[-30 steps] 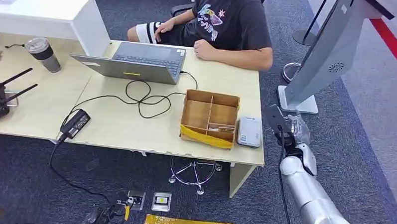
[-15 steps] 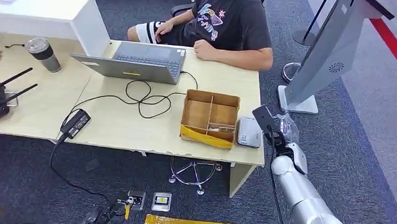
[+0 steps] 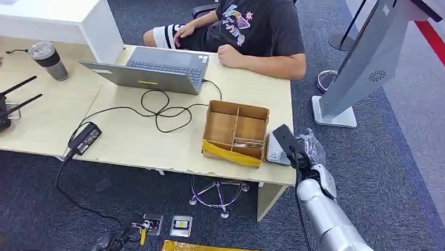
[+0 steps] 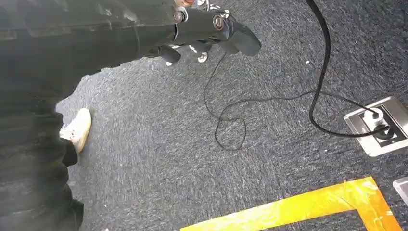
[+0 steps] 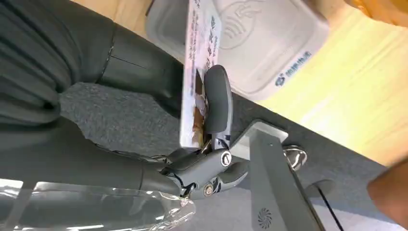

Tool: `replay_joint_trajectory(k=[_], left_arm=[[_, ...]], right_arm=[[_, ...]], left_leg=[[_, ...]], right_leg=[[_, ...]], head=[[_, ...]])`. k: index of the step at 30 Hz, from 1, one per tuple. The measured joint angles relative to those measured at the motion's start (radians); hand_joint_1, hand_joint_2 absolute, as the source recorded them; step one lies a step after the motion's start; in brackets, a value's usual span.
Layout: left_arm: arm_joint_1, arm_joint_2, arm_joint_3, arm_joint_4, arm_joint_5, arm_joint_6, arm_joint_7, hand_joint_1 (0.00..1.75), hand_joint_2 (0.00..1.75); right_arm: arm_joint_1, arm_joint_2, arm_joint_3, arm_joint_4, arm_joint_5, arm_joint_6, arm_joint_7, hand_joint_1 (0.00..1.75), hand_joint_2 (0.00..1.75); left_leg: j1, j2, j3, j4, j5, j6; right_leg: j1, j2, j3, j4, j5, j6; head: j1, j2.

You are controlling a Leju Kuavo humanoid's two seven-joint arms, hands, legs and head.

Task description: Pass the card to the sensor for recognition and then transmit it.

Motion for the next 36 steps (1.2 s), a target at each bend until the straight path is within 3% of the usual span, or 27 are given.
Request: replay_joint_trajectory(k=[19, 36], left_arm=[[-0.002, 0.0, 0.0, 0.0, -0.011, -0.006, 0.0, 0.0, 1.75], [-0.004, 0.0, 0.0, 0.0, -0.017, -0.006, 0.0, 0.0, 1.75]], right_arm=[[0.048, -0.033, 0.0, 0.025, -0.024, 0.011, 0.042, 1.75, 1.75], [-0.027, -0.039, 0.0, 0.017, -0.086, -0.072, -0.063, 1.75, 1.75]], left_leg=[[0.0, 0.0, 0.001, 0.0, 0.0, 0.0], [0.0, 0.0, 0.0, 0.0, 0.0, 0.0]], right_leg=[[0.0, 0.001, 0.0, 0.0, 0.0, 0.0], [0.0, 0.001, 0.0, 0.0, 0.001, 0.0]], head=[[0.0, 0.0], [0.0, 0.0]])
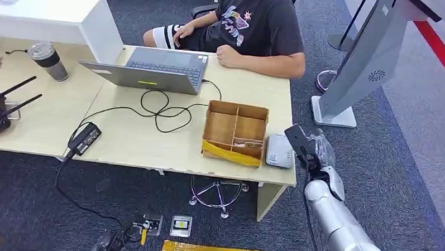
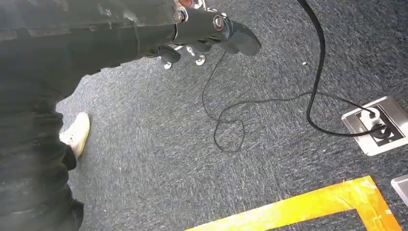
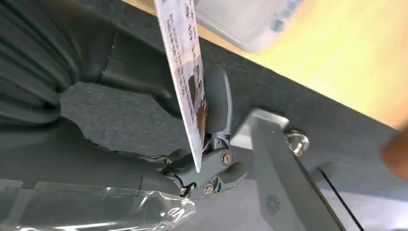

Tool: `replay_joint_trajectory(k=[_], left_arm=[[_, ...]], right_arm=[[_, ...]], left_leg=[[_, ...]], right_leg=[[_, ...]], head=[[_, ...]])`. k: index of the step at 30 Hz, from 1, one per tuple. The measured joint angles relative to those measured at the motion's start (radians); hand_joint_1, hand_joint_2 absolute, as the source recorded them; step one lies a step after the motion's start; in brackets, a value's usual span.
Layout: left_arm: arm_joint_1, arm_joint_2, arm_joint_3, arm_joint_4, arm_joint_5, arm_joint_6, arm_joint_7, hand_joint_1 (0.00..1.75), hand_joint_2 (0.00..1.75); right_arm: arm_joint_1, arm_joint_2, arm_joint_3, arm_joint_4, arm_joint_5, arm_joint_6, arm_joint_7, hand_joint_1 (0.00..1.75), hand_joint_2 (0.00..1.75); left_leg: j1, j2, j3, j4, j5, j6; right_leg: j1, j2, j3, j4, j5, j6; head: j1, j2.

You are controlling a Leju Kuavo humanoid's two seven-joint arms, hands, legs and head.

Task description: Pass the card to the sensor for recognition and then transmit it.

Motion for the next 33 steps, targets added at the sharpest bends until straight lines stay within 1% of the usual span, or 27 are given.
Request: replay_joint_trajectory(k=[7, 10, 12, 16, 17, 19, 20, 23, 27, 33], left_arm=[[0.0, 0.0, 0.0, 0.0, -0.006, 0.0, 0.0, 0.0, 1.75], [0.0, 0.0, 0.0, 0.0, -0.013, -0.002, 0.0, 0.0, 1.75], [-0.001, 0.0, 0.0, 0.0, -0.014, -0.005, 0.0, 0.0, 1.75], [-0.002, -0.002, 0.0, 0.0, -0.015, -0.005, 0.0, 0.0, 1.75], [-0.002, -0.003, 0.0, 0.0, -0.016, -0.005, 0.0, 0.0, 1.75], [-0.002, -0.003, 0.0, 0.0, -0.02, -0.008, 0.0, 0.0, 1.75], [-0.003, -0.003, 0.0, 0.0, -0.022, -0.009, 0.0, 0.0, 1.75], [-0.013, -0.007, 0.0, 0.0, -0.024, -0.01, 0.0, 0.0, 1.75], [-0.024, -0.021, 0.0, 0.0, -0.018, -0.009, 0.0, 0.0, 1.75], [-0.037, -0.037, 0.001, 0.0, -0.005, -0.008, -0.008, 0.0, 1.75]], right_arm=[[-0.119, 0.0, -0.017, -0.058, -0.068, -0.049, -0.073, 1.75, 1.75], [-0.172, -0.001, -0.024, -0.1, -0.081, -0.056, -0.09, 1.75, 1.75], [-0.209, -0.001, -0.024, -0.132, -0.084, -0.055, -0.09, 1.75, 1.75], [-0.241, -0.001, -0.024, -0.174, -0.086, -0.055, -0.086, 1.75, 1.75], [-0.242, -0.001, -0.024, -0.181, -0.087, -0.058, -0.092, 1.75, 1.75], [-0.247, 0.0, -0.024, -0.196, -0.075, -0.08, -0.127, 1.75, 1.75], [-0.263, 0.004, -0.023, -0.203, -0.056, -0.08, -0.128, 1.75, 1.75], [-0.359, 0.025, -0.019, -0.206, 0.014, -0.061, -0.088, 1.75, 1.75], [-0.468, 0.061, 0.014, -0.181, 0.143, -0.002, -0.016, 1.75, 1.75], [-0.528, 0.093, 0.073, -0.119, 0.253, 0.055, 0.058, 1.75, 1.75]], left_leg=[[0.0, 0.0, 0.0, 0.0, 0.0, 0.0], [0.0, 0.0, 0.0, 0.0, 0.0, 0.0], [0.0, 0.0, 0.0, 0.0, 0.0, 0.0], [0.0, 0.0, 0.0, 0.0, 0.0, 0.0], [0.0, 0.0, 0.0, 0.0, 0.0, 0.0], [0.0, 0.0, 0.0, 0.0, 0.0, 0.0], [-0.001, 0.0, -0.001, 0.0, 0.0, 0.0], [-0.001, 0.0, -0.001, 0.0, 0.001, 0.0], [0.0, 0.0, -0.001, 0.0, 0.002, 0.0], [0.0, 0.0, -0.002, 0.0, 0.002, 0.0]], right_leg=[[0.0, 0.0, 0.0, 0.0, 0.0, 0.0], [0.0, 0.0, 0.0, 0.0, 0.0, 0.0], [0.0, 0.0, 0.0, 0.0, 0.0, 0.0], [0.0, 0.0, 0.0, 0.0, 0.0, 0.0], [0.0, 0.0, 0.0, 0.0, 0.0, 0.0], [0.0, 0.0, 0.0, 0.0, 0.001, 0.0], [-0.001, 0.0, -0.001, 0.0, 0.001, 0.001], [-0.001, 0.0, -0.002, 0.001, 0.002, 0.0], [0.0, 0.0, -0.002, 0.001, 0.002, 0.0], [0.0, -0.001, -0.001, 0.0, 0.002, 0.0]], head=[[0.0, 0.0], [0.0, 0.0], [0.0, 0.0], [0.0, 0.0], [0.0, 0.0], [0.0, 0.0], [0.0, 0.0], [-0.001, 0.0], [0.0, 0.0], [0.0, 0.0]])
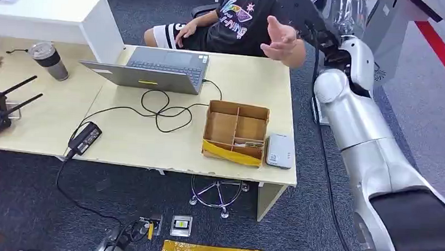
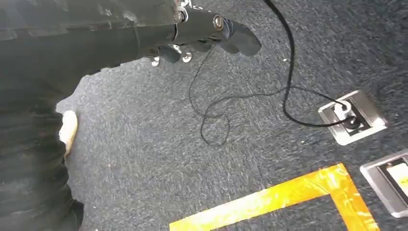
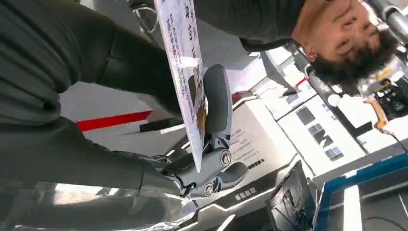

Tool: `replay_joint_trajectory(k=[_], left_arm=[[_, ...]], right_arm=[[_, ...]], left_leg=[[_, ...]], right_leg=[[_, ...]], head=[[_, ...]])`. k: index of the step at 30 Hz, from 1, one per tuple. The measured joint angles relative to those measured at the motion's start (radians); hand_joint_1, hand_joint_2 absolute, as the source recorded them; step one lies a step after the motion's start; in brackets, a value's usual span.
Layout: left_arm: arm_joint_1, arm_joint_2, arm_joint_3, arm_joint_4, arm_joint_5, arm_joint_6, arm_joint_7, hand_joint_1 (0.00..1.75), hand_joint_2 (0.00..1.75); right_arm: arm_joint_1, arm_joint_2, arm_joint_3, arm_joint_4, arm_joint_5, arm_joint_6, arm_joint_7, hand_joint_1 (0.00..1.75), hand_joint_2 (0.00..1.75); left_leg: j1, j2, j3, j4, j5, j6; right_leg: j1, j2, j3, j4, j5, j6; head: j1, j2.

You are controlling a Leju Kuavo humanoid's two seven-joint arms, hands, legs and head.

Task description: Pass the card to the sensor for recognition and then transmit it.

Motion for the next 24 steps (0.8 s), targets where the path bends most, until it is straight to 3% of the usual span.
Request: replay_joint_trajectory(k=[9, 24], left_arm=[[-0.01, -0.022, 0.0, 0.0, -0.002, 0.001, -0.017, 0.0, 1.75], [-0.017, -0.052, 0.0, 0.0, -0.021, -0.001, -0.024, 0.0, 1.75]], right_arm=[[-0.01, 0.003, 0.105, 0.09, 0.16, 0.137, 0.133, 1.75, 1.75], [0.02, -0.074, 0.183, 0.149, 0.239, 0.179, 0.188, 1.75, 1.75]], left_leg=[[0.0, 0.0, 0.0, 0.0, 0.0, 0.0], [0.0, 0.0, 0.0, 0.001, 0.0, 0.0]], right_leg=[[0.0, 0.0, -0.001, 0.0, 0.0, 0.0], [0.0, 0.0, -0.001, 0.0, 0.0, 0.0]], head=[[0.0, 0.0], [0.0, 0.0]])
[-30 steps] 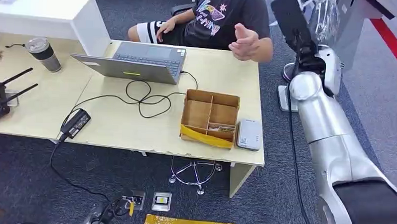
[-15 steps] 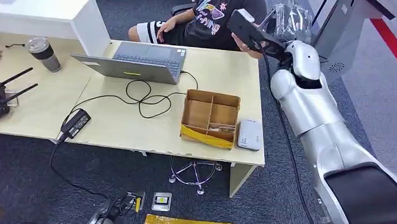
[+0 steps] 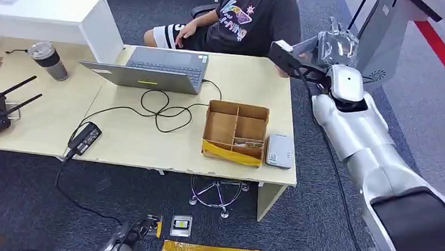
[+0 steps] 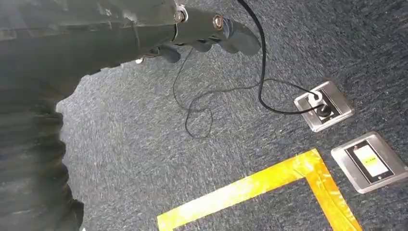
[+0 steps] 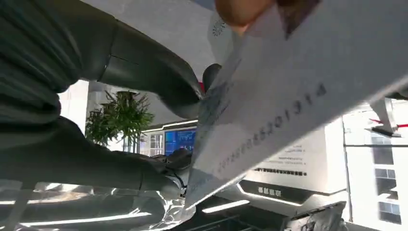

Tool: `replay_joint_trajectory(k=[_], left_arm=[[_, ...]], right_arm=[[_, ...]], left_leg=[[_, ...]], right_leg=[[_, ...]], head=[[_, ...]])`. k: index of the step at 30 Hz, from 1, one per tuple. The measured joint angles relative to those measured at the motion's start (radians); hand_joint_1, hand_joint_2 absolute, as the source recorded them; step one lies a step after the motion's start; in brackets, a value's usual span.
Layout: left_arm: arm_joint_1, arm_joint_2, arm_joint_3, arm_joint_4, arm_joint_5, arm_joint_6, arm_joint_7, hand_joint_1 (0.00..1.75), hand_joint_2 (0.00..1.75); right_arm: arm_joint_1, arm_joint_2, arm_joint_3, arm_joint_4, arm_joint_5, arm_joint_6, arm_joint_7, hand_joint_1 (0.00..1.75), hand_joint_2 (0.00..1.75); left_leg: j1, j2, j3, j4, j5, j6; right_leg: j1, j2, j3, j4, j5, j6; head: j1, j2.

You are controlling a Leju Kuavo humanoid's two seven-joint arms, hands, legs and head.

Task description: Pass the card to the sensor for recognition and then transmit it.

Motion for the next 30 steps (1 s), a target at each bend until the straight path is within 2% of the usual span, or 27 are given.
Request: replay_joint_trajectory(k=[1, 2, 3, 10, 22, 30], left_arm=[[0.0, 0.0, 0.0, 0.0, -0.001, 0.0, 0.0, 0.0, 1.75], [-0.001, -0.002, 0.0, 0.0, -0.002, 0.0, 0.0, 0.0, 1.75], [-0.001, -0.003, 0.0, 0.0, -0.005, -0.002, 0.0, 0.0, 1.75], [-0.002, -0.008, 0.0, 0.0, -0.018, -0.009, 0.0, 0.0, 1.75], [-0.004, -0.011, 0.0, 0.0, -0.018, -0.009, 0.0, 0.0, 1.75], [-0.004, -0.01, 0.0, 0.0, -0.024, -0.015, 0.011, 0.0, 1.75]], right_arm=[[0.002, -0.004, 0.004, 0.002, 0.002, 0.0, 0.0, 1.75, 1.75], [0.004, -0.008, 0.006, 0.004, 0.004, 0.0, 0.004, 1.33, 1.75], [0.005, -0.011, 0.007, 0.006, 0.006, 0.0, 0.008, 0.0, 1.75], [0.024, -0.044, 0.014, 0.014, 0.01, -0.048, 0.016, 0.0, 1.75], [0.035, -0.063, 0.022, 0.014, 0.01, -0.052, 0.016, 0.0, 1.75], [0.045, -0.076, 0.022, 0.014, -0.012, -0.181, -0.049, 0.0, 1.75]], left_leg=[[0.0, 0.0, 0.0, 0.0, 0.0, 0.0], [0.0, 0.0, 0.0, 0.0, 0.0, 0.0], [0.0, 0.0, 0.0, 0.0, 0.0, 0.0], [0.0, 0.0, 0.0, 0.0, 0.0, 0.0], [0.0, 0.0, 0.0, 0.0, 0.0, 0.0], [0.0, 0.0, 0.0, 0.0, 0.0, 0.0]], right_leg=[[0.0, 0.0, 0.0, 0.0, 0.0, 0.0], [0.0, 0.0, 0.0, 0.0, 0.0, 0.0], [0.0, 0.0, 0.0, 0.0, 0.0, 0.0], [0.0, 0.0, 0.0, 0.0, 0.0, 0.0], [0.0, 0.0, 0.0, 0.0, 0.0, 0.0], [0.0, 0.0, 0.0, 0.0, 0.0, 0.0]], head=[[0.0, 0.0], [0.0, 0.0], [0.0, 0.0], [0.0, 0.0], [0.0, 0.0], [0.0, 0.0]])
